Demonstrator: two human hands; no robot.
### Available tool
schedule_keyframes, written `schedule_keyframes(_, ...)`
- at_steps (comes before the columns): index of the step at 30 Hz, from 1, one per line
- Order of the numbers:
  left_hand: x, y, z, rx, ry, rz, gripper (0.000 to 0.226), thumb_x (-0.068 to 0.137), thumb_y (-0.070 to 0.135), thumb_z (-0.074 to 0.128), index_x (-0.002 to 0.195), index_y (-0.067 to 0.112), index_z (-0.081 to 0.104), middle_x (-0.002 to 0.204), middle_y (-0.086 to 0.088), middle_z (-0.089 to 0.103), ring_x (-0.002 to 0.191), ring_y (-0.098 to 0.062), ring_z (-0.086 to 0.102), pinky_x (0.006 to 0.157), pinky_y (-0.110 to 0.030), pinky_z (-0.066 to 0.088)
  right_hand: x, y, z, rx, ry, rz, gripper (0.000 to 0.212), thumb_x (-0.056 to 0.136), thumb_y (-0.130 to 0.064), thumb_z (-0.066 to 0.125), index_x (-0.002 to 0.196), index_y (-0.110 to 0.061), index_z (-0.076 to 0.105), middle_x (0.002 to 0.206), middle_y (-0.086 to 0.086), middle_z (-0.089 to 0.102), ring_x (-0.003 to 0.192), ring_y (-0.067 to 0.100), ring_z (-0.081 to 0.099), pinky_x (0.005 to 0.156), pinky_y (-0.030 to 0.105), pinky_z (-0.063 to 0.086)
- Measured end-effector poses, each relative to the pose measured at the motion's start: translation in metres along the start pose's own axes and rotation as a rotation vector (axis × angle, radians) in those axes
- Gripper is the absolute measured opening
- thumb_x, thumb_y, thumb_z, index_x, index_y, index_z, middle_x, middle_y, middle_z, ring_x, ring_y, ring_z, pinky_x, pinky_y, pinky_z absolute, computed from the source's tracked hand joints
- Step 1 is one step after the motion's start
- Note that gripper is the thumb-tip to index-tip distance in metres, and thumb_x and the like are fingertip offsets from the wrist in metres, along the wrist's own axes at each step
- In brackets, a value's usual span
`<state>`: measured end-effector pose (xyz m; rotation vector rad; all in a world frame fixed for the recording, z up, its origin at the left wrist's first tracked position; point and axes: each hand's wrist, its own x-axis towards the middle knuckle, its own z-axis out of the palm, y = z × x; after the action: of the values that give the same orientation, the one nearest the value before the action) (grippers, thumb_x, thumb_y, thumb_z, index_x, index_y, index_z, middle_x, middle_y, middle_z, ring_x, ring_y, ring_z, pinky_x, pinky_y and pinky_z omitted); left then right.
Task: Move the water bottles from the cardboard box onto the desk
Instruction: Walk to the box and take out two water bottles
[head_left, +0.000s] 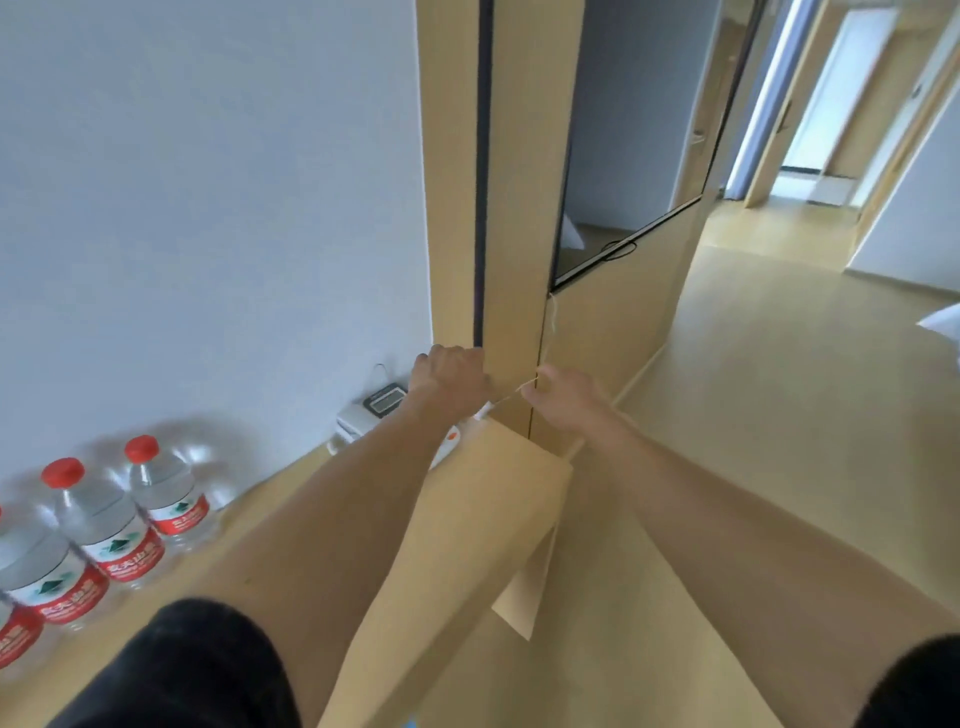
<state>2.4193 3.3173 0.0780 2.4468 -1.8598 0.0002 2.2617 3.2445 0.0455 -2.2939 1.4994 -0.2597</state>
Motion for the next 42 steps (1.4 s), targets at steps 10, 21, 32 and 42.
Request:
schedule_keyframes(10,0.022,0.255,0.03,-0.01,-0.1,0.253,0.045,0.105,0.04,0.037,0.142,0.017,0.05,0.136,-0.01,0.058,0.124,-0.031,0.054,0.098,-0.044,0.043,-0.077,0.232,-0.108,-0.041,0.108,0.302,0.059,0.097,-0.05,0.054,0.149,-0.023,0.042,0.146,0.014,0.052,0.135,0.033,0.049,0.109,0.042,0.043)
schedule_keyframes(21,0.038,0.444,0.061,-0.106,-0.191,0.431,0.044,0.102,0.028,0.052,0.144,0.017,0.053,0.148,-0.005,0.053,0.136,-0.025,0.049,0.106,-0.031,0.039,-0.159,0.405,-0.171,0.003,0.179,0.559,0.064,0.097,-0.049,0.058,0.151,-0.022,0.039,0.147,0.011,0.051,0.135,0.031,0.048,0.107,0.041,0.043)
schedule_keyframes(32,0.112,0.565,0.082,0.073,-0.184,0.587,0.045,0.104,0.031,0.031,0.147,0.024,0.042,0.149,-0.006,0.049,0.133,-0.027,0.049,0.105,-0.037,0.04,-0.135,0.508,-0.201,0.017,0.158,0.755,0.062,0.098,-0.052,0.053,0.152,-0.026,0.037,0.146,0.005,0.053,0.133,0.028,0.05,0.101,0.039,0.044)
schedule_keyframes(42,0.258,0.65,0.084,0.058,-0.17,0.684,0.044,0.104,0.025,0.034,0.146,0.022,0.044,0.149,-0.008,0.048,0.133,-0.029,0.047,0.104,-0.036,0.038,-0.003,0.584,-0.249,-0.035,0.11,0.836,0.059,0.095,-0.046,0.055,0.15,-0.029,0.04,0.142,0.003,0.055,0.129,0.026,0.052,0.091,0.036,0.044)
